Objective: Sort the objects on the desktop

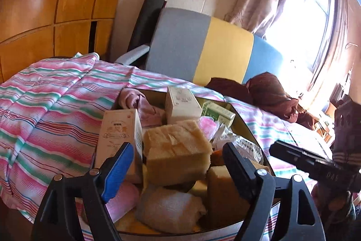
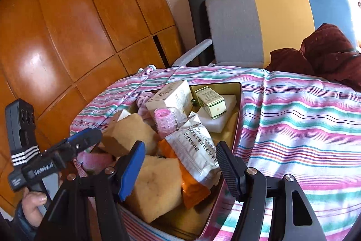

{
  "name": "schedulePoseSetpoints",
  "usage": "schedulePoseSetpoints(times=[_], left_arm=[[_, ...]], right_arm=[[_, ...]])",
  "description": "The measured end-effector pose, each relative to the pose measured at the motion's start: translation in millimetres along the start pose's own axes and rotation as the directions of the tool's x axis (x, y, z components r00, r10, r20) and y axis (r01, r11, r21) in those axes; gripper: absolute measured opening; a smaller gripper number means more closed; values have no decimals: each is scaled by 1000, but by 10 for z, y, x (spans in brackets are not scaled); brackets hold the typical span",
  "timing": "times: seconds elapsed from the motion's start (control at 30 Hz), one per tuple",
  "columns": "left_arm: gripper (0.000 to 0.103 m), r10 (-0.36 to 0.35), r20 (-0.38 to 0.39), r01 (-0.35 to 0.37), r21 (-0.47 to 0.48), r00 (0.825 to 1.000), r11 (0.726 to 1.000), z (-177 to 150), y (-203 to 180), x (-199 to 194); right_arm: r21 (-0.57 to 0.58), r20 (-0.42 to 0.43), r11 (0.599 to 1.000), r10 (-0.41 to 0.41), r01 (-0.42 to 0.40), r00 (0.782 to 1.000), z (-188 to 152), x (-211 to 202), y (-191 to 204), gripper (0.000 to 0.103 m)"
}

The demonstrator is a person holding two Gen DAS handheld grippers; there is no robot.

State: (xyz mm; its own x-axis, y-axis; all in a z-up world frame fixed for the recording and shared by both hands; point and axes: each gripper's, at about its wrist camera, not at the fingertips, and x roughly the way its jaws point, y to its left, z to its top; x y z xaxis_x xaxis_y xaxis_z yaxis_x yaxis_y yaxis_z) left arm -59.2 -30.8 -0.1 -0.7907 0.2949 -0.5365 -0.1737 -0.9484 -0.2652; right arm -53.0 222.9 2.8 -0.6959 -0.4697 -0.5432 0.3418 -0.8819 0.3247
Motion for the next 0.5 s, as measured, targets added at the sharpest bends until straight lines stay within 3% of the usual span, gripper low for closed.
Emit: schedulePoseSetpoints(times=[0.13,0.23,0.33,0.5], left_arm=[[82,35,22,-35,1,999,999,-63,52,-171],[82,54,23,-54,-8,998,999,-122,111,-250],[82,56,13,-56,-30,998,998,-177,163,-297],[82,56,9,-56,-22,998,998,-275,155,-364]], right_arm=[[-49,10,997,64,-63,998,-74,-131,179,66],[-101,-9,988,115,-116,993,-136,-123,375,56],[-151,-42,982,109,-114,993,-204,-36,535,51],[-163,-77,986,24,-36,997,-284,146,564,51]])
